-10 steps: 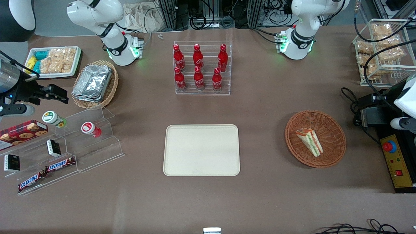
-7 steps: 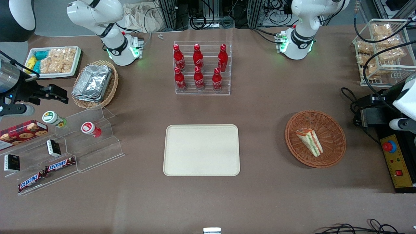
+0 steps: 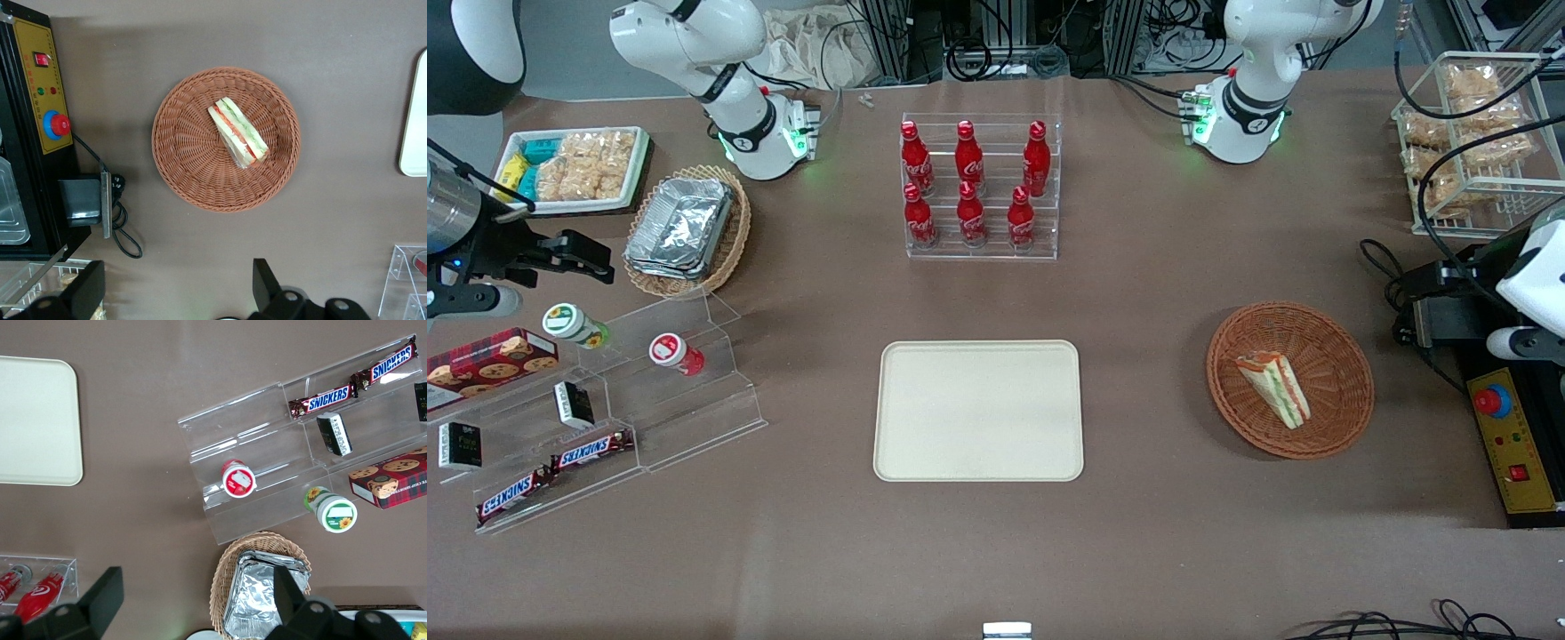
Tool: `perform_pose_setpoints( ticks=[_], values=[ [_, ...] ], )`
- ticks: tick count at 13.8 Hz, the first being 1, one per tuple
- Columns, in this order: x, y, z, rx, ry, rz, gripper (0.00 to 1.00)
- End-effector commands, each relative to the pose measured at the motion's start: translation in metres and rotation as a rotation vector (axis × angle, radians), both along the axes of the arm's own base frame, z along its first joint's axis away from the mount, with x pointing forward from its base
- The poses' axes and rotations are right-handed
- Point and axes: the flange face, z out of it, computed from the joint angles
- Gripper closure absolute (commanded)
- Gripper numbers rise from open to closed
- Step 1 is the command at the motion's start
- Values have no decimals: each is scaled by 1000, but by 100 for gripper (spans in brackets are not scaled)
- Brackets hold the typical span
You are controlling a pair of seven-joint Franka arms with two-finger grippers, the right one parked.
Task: Place sandwich from basket to tray
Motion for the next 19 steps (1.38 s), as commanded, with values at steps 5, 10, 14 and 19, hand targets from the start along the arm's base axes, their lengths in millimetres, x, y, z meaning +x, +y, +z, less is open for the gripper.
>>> perform_pose_setpoints(
  ticks=[5,10,14,19],
  values=[
    [-2,-11,-51,11,41,-20,1],
    [6,-22,-120,-85,6,93,1],
    [10,-35,-189,-81,-160,402,1],
    [18,-48,-280,-69,-149,699,1]
  ],
)
